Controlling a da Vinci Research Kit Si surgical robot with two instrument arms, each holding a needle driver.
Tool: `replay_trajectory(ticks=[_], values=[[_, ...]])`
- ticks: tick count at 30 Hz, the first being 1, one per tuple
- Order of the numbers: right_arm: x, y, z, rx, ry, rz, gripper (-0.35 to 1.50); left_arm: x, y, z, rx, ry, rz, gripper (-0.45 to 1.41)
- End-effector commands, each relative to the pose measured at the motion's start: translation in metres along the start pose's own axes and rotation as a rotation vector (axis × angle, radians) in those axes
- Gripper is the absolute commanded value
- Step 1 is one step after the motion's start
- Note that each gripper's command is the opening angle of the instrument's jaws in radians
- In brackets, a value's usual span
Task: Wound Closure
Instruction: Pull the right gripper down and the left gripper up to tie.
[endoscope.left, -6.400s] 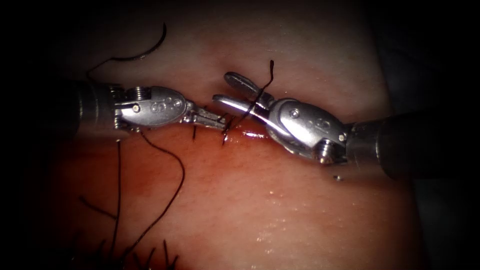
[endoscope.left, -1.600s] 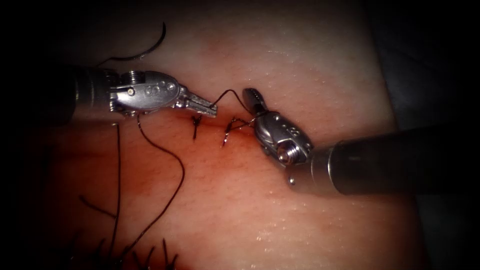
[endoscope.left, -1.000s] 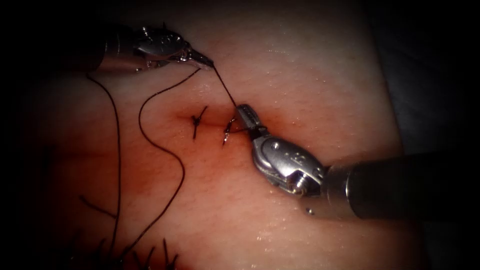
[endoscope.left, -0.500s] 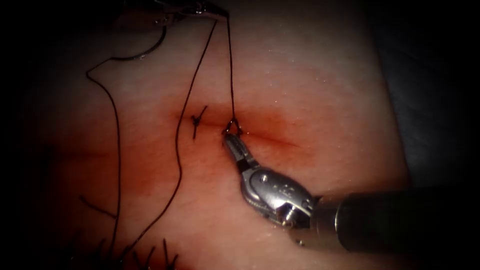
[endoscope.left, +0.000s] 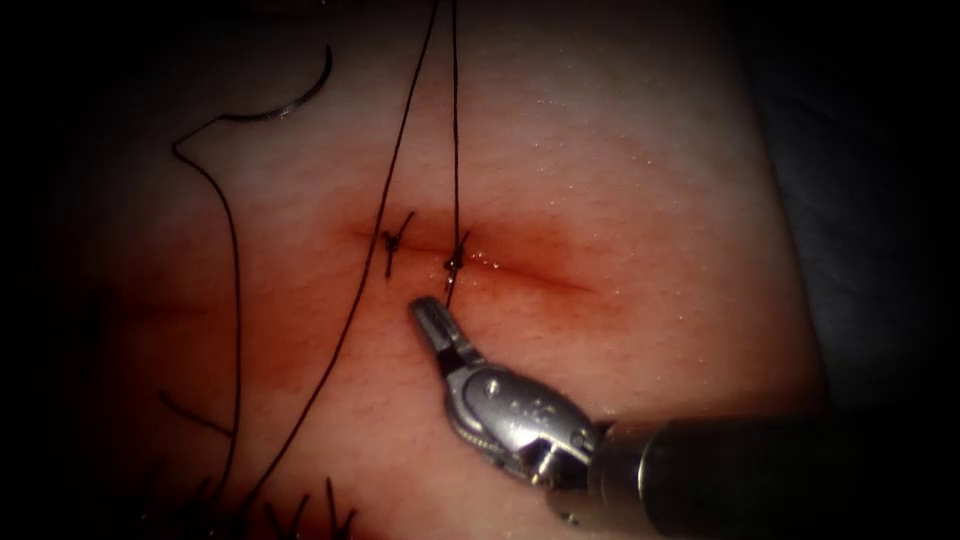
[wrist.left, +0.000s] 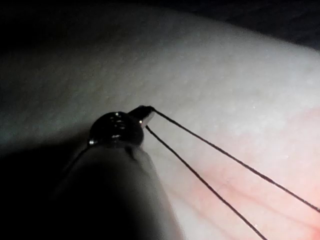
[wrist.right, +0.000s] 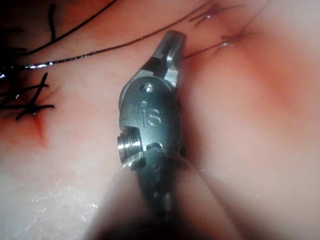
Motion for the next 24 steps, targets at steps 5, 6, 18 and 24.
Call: replay_trajectory(ticks=[5,6,18,24], values=[[-0.0011,-0.0003,0.0003,0.001,-0.016,-0.002,-0.35,0.0001,-0.0028,0.0016,0.055,0.042,0.014,-0.45],[-0.0012,-0.0003,0.0003,0.004,-0.021,-0.003,-0.35,0.0001,-0.0031,0.0018,0.064,0.048,0.017,-0.45],[-0.0031,-0.0018,-0.0018,-0.010,-0.104,-0.025,-0.35,-0.0013,-0.0074,0.0035,0.146,0.051,0.029,-0.45],[-0.0041,-0.0028,-0.0037,-0.016,-0.129,-0.037,-0.35,-0.0024,-0.0071,0.0037,0.150,0.048,0.043,-0.45]])
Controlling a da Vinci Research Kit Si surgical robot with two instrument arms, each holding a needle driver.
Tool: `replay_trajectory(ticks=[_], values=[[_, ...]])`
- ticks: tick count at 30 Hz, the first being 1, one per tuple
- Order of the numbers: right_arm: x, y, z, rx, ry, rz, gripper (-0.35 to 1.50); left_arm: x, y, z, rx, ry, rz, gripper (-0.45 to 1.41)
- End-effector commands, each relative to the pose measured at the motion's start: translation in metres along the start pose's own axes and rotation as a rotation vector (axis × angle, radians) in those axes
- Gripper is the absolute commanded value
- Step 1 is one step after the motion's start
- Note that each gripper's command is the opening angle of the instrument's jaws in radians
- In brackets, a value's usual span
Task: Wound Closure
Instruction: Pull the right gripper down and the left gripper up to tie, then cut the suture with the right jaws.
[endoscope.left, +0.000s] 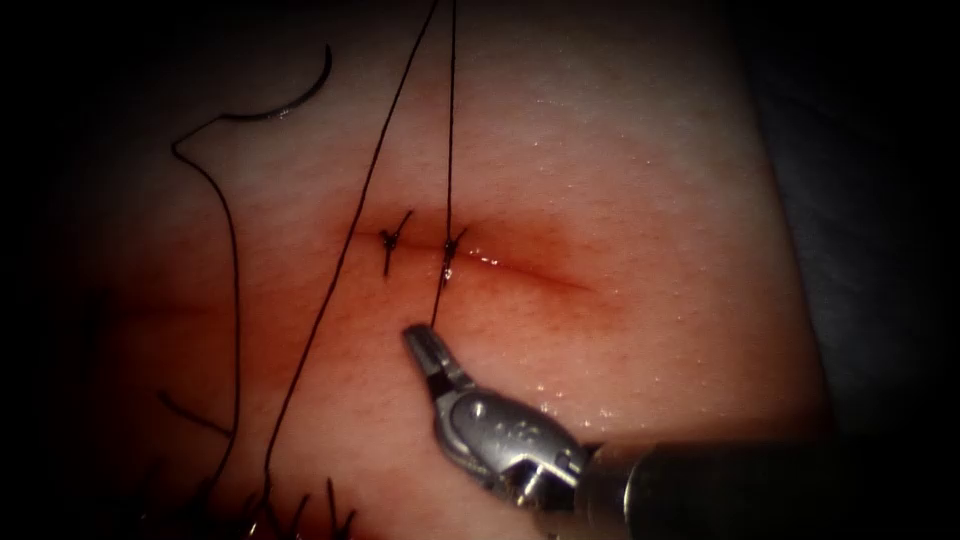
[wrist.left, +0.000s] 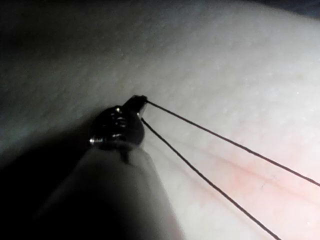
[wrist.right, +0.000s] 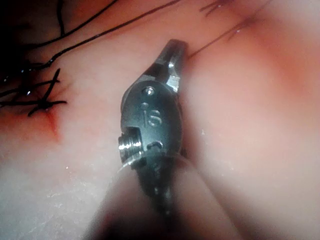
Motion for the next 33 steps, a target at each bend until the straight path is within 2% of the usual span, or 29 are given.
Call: replay_trajectory(ticks=[1,7,8,10,11,12,14,15,17,20,21,24,26,30,33], values=[[-0.0008,-0.0008,-0.0005,0.003,-0.003,-0.001,-0.35,0.0002,-0.0003,0.0006,-0.002,0.002,0.002,-0.45],[0.0000,-0.0006,-0.0006,0.027,0.019,-0.029,-0.35,0.0000,0.0009,-0.0006,-0.026,0.007,-0.002,-0.45],[0.0003,-0.0003,-0.0004,0.048,0.054,-0.031,-0.35,0.0000,0.0012,-0.0010,-0.029,0.006,-0.001,-0.45],[0.0008,0.0003,-0.0004,0.080,0.130,-0.139,-0.35,0.0000,0.0022,-0.0022,-0.054,-0.020,-0.002,-0.45],[0.0012,0.0007,-0.0004,0.095,0.147,-0.160,-0.18,-0.0001,0.0027,-0.0028,-0.068,-0.034,0.002,-0.45],[0.0016,0.0009,-0.0005,0.107,0.147,-0.165,0.21,-0.0001,0.0032,-0.0035,-0.081,-0.048,0.005,-0.45],[0.0023,0.0016,-0.0010,0.140,0.152,-0.169,0.17,-0.0002,0.0043,-0.0053,-0.113,-0.077,0.011,-0.45],[0.0026,0.0018,-0.0012,0.142,0.152,-0.173,0.34,-0.0002,0.0048,-0.0061,-0.114,-0.087,0.012,-0.45],[0.0031,0.0023,-0.0018,0.145,0.169,-0.168,0.42,0.0000,0.0057,-0.0083,-0.116,-0.103,0.012,-0.45],[0.0039,0.0028,-0.0023,0.142,0.167,-0.163,1.21,0.0006,0.0070,-0.0114,-0.127,-0.125,0.008,-0.45],[0.0043,0.0031,-0.0024,0.163,0.171,-0.192,1.33,0.0008,0.0075,-0.0122,-0.126,-0.125,-0.001,-0.45],[0.0049,0.0037,-0.0027,0.217,0.222,-0.223,1.40,0.0017,0.0093,-0.0150,-0.123,-0.130,0.012,-0.45],[0.0055,0.0041,-0.0028,0.256,0.220,-0.267,1.42,0.0023,0.0104,-0.0162,-0.118,-0.128,0.022,-0.45],[0.0069,0.0044,-0.0033,0.388,0.104,-0.439,1.42,0.0038,0.0126,-0.0183,-0.108,-0.134,0.044,-0.45],[0.0076,0.0046,-0.0038,0.429,0.033,-0.481,1.45,0.0049,0.0141,-0.0196,-0.098,-0.136,0.070,-0.45]])
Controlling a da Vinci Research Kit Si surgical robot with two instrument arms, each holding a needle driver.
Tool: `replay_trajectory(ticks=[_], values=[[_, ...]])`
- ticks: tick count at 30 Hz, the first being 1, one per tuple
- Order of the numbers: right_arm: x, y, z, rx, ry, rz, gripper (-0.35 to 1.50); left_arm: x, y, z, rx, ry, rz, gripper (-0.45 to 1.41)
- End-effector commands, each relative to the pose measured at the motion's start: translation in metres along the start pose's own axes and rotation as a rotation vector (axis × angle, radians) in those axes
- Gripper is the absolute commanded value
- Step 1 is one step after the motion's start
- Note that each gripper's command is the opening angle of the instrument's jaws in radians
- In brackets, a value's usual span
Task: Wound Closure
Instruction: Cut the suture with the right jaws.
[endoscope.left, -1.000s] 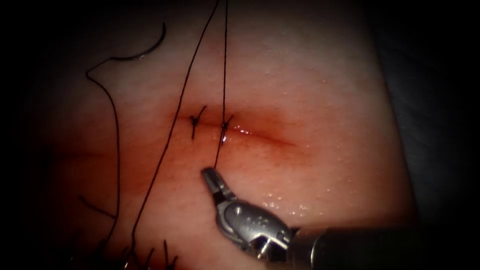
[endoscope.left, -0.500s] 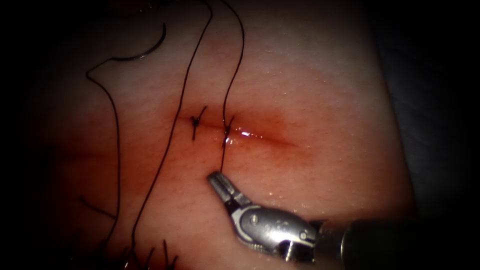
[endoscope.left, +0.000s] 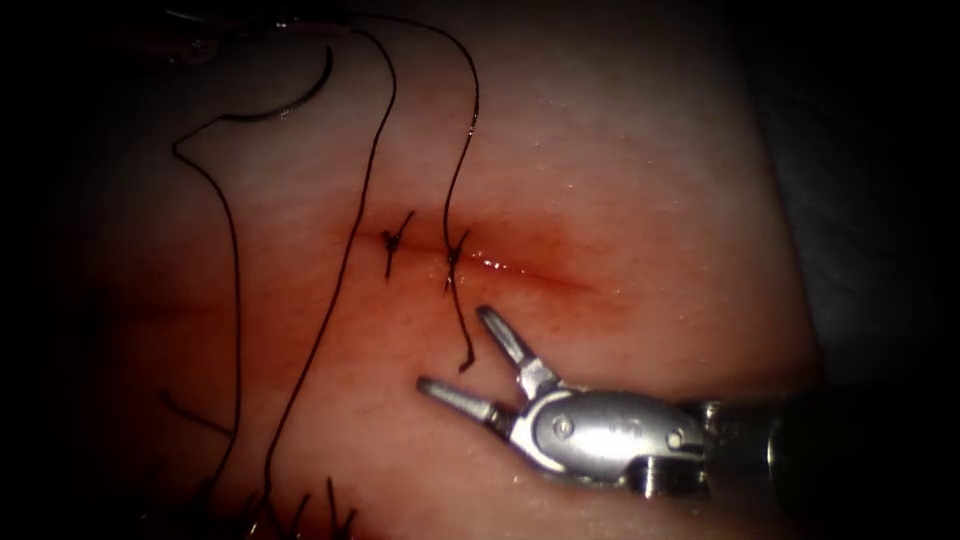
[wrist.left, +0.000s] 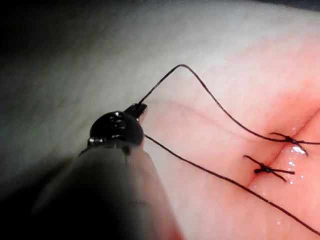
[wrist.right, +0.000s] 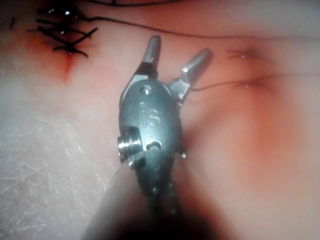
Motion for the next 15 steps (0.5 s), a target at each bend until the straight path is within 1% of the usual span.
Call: replay_trajectory(ticks=[1,4,5,6,7,8,10,11,12,13,14,15], values=[[0.0003,-0.0004,0.0000,0.029,-0.003,0.003,1.47,0.0004,0.0001,0.0003,0.005,0.003,0.008,-0.45],[0.0003,-0.0001,-0.0013,0.131,0.038,0.005,1.47,0.0014,0.0014,-0.0012,0.021,0.007,0.020,-0.45],[0.0004,0.0000,-0.0023,0.207,0.066,0.026,1.47,0.0022,0.0023,-0.0022,0.025,0.011,0.031,-0.45],[0.0005,0.0001,-0.0031,0.244,0.076,0.044,1.47,0.0025,0.0027,-0.0026,0.029,0.013,0.034,-0.45],[0.0006,0.0003,-0.0037,0.252,0.077,0.047,1.47,0.0030,0.0033,-0.0032,0.033,0.013,0.036,-0.45],[0.0007,0.0006,-0.0042,0.251,0.074,0.046,1.45,0.0033,0.0037,-0.0037,0.037,0.015,0.039,-0.45],[0.0011,0.0016,-0.0049,0.245,0.066,0.098,1.38,0.0039,0.0045,-0.0046,0.042,0.016,0.040,-0.45],[0.0017,0.0038,-0.0052,0.207,0.097,0.137,1.33,0.0049,0.0059,-0.0060,0.053,0.018,0.053,-0.45],[0.0018,0.0043,-0.0051,0.200,0.092,0.159,1.33,0.0052,0.0065,-0.0065,0.057,0.021,0.052,-0.45],[0.0019,0.0054,-0.0046,0.161,0.056,0.262,1.15,0.0057,0.0074,-0.0073,0.058,0.025,0.050,-0.45],[0.0020,0.0059,-0.0043,0.149,0.049,0.301,1.06,0.0061,0.0079,-0.0078,0.060,0.028,0.048,-0.45],[0.0020,0.0064,-0.0040,0.140,0.057,0.312,1.05,0.0064,0.0083,-0.0082,0.065,0.030,0.052,-0.45]])
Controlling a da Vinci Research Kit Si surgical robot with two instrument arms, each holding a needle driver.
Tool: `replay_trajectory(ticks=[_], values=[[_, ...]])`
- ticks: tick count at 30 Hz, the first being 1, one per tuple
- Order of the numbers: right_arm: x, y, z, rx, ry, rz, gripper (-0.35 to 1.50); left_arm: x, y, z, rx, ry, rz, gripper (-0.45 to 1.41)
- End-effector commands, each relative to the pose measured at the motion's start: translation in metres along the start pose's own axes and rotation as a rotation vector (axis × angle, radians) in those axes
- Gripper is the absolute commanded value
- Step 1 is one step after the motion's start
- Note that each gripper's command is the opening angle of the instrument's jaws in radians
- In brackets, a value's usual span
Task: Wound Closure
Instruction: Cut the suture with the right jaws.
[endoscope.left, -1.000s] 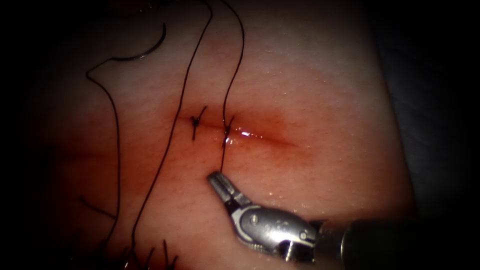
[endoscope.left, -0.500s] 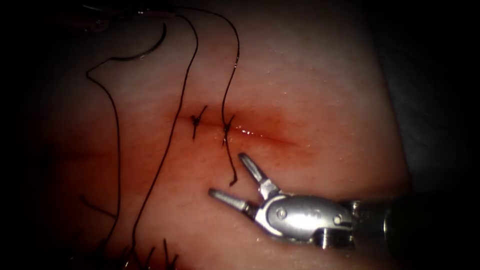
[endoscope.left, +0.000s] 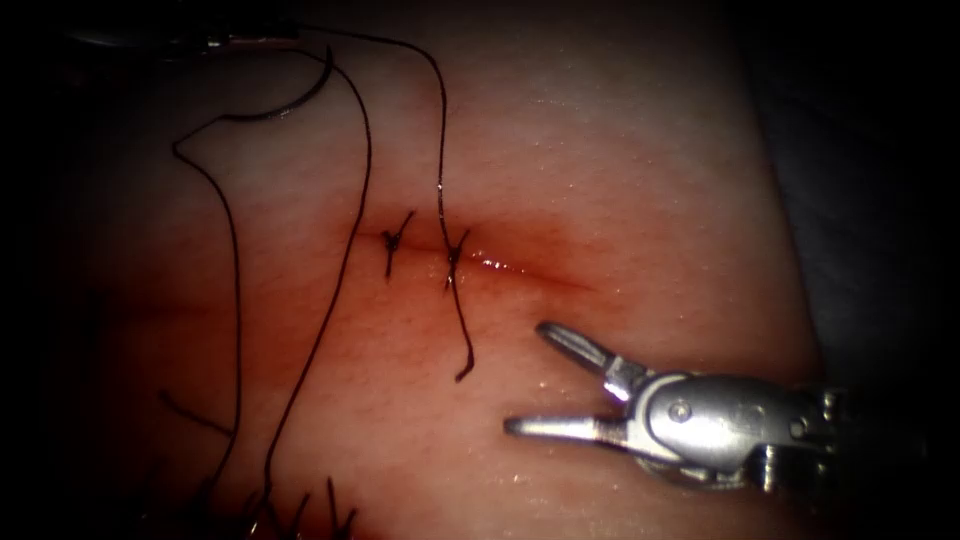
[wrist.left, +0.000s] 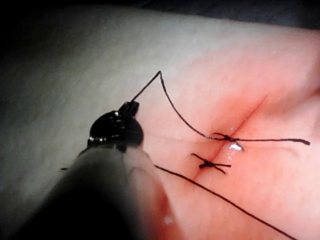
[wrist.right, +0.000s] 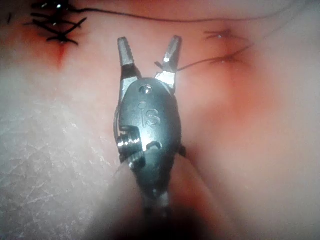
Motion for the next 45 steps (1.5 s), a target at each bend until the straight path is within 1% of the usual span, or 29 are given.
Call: replay_trajectory(ticks=[1,2,3,5,7,12,17,22,25,33,39,45], values=[[-0.0001,0.0007,0.0014,-0.015,0.020,0.009,1.10,0.0003,0.0000,0.0004,0.003,0.004,0.010,-0.45],[0.0001,0.0012,0.0017,-0.022,0.024,0.013,1.23,0.0008,0.0004,0.0000,0.007,0.007,0.014,-0.45],[0.0002,0.0017,0.0021,-0.029,0.022,0.016,1.32,0.0011,0.0006,-0.0003,0.007,0.009,0.013,-0.45],[0.0003,0.0026,0.0030,-0.043,0.019,0.020,1.33,0.0017,0.0013,-0.0009,0.011,0.012,0.022,-0.45],[0.0002,0.0034,0.0040,-0.049,-0.005,0.022,1.37,0.0022,0.0018,-0.0012,0.010,0.014,0.034,-0.45],[-0.0005,0.0048,0.0067,-0.057,-0.076,0.026,1.37,0.0031,0.0029,-0.0019,0.011,0.012,0.045,-0.45],[-0.0011,0.0059,0.0097,-0.072,-0.141,0.024,1.35,0.0041,0.0039,-0.0026,-0.013,0.037,0.047,-0.45],[-0.0012,0.0065,0.0119,-0.089,-0.156,0.027,1.35,0.0052,0.0048,-0.0034,-0.013,0.052,0.051,-0.45],[-0.0014,0.0067,0.0130,-0.098,-0.157,0.028,1.32,0.0056,0.0052,-0.0039,-0.008,0.059,0.056,-0.45],[-0.0028,0.0064,0.0158,-0.112,-0.181,0.023,1.35,0.0071,0.0056,-0.0047,0.005,0.081,0.065,-0.45],[-0.0033,0.0060,0.0173,-0.123,-0.183,-0.061,1.38,0.0075,0.0059,-0.0047,0.005,0.082,0.070,-0.45],[-0.0033,0.0061,0.0187,-0.135,-0.171,-0.100,1.40,0.0078,0.0063,-0.0050,0.005,0.087,0.071,-0.45]])
